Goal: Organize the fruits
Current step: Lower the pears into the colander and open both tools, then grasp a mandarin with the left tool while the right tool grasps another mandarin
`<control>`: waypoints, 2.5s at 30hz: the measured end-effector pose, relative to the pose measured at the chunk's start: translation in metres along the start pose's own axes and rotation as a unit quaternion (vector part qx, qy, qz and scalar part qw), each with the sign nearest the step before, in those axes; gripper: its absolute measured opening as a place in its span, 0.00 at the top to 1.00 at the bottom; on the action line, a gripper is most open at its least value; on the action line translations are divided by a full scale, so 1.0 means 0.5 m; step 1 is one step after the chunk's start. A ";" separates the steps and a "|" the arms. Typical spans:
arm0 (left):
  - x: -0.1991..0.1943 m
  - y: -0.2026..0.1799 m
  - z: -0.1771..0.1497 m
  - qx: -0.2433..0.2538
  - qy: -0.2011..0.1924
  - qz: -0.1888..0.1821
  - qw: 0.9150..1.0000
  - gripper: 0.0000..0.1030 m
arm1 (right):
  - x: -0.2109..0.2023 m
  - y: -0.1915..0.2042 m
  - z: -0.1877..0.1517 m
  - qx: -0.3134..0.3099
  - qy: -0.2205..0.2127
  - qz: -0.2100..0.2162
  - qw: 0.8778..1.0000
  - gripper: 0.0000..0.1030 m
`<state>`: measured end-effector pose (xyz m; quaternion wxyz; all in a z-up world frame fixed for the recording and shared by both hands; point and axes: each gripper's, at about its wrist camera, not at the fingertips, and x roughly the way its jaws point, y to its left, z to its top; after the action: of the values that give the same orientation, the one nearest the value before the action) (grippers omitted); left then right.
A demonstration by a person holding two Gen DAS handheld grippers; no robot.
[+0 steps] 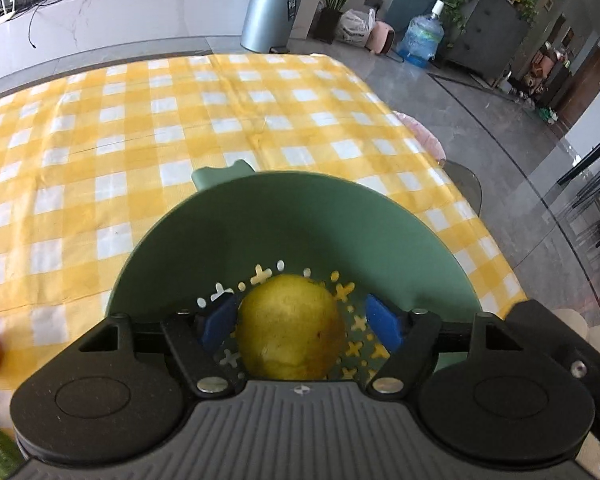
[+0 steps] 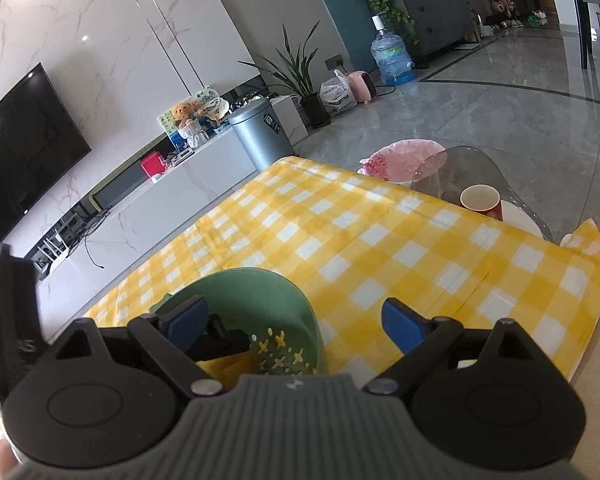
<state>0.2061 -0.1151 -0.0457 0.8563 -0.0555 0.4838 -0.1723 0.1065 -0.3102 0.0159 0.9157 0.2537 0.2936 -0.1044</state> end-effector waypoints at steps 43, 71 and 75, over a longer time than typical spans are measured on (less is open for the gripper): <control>-0.392 0.308 -0.321 -0.111 -0.014 0.053 0.992 0.20 | -0.123 0.275 -0.172 -0.189 0.126 0.134 0.965 0.28; -0.257 0.283 -0.354 -0.017 -0.015 0.026 0.999 0.52 | 0.068 0.268 -0.226 -0.154 0.243 0.099 0.953 0.39; -0.261 0.291 -0.354 -0.029 -0.012 0.022 0.999 0.52 | 0.094 0.291 -0.232 -0.173 0.251 0.077 0.949 0.36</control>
<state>0.0295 0.0790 -0.0710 0.8635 -0.0713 0.4795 -0.1389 0.1378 -0.1273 -0.0344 0.8474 0.1311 0.5072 0.0859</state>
